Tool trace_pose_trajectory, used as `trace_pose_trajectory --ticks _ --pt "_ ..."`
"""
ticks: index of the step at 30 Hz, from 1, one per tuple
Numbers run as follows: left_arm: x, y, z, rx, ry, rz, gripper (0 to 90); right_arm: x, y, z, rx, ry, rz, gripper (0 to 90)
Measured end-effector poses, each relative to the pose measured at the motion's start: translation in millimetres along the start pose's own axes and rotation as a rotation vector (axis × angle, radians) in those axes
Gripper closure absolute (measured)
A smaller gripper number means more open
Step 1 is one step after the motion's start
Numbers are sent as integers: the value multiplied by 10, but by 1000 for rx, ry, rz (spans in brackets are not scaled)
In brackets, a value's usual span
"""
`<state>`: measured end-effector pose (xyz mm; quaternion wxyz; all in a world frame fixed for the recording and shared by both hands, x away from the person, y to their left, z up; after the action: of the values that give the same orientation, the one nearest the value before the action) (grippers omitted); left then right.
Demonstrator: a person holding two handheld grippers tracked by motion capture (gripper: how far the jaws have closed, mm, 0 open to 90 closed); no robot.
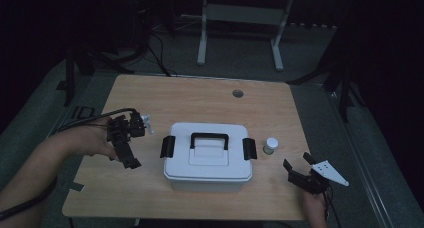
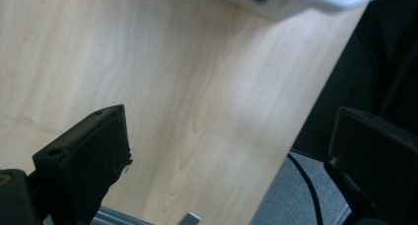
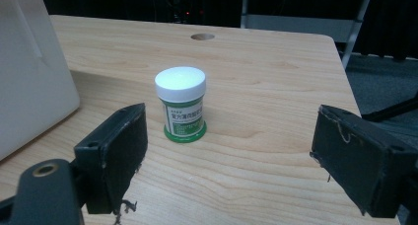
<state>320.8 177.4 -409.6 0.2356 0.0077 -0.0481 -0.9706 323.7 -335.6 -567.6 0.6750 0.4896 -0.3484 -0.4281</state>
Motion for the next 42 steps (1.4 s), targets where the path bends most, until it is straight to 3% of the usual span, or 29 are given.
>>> trace_pose_trajectory --ticks 7,22,39,42 --pt "26 343 56 13 -14 -52 16 4 -1 3 1 12 -11 136" --pt "164 950 4 -4 -13 -155 16 -1 -1 5 3 24 -10 137" --pt "217 1352 -143 -38 -17 -219 16 -3 -1 8 5 32 -10 137" --pt "216 1397 -147 -29 -16 -226 73 -4 -1 7 5 34 -10 137"
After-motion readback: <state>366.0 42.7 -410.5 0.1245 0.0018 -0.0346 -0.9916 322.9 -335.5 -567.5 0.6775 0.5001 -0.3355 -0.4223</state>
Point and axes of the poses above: each handheld gripper's, and its own axes: z roughly backward along the jaws, y roughly out of its top, x roughly to its right, the point moved 5 cm from there along -z, roughly forward along the jaws, and after that the axes turned 4 degrees about z, right-handed, at the moved point
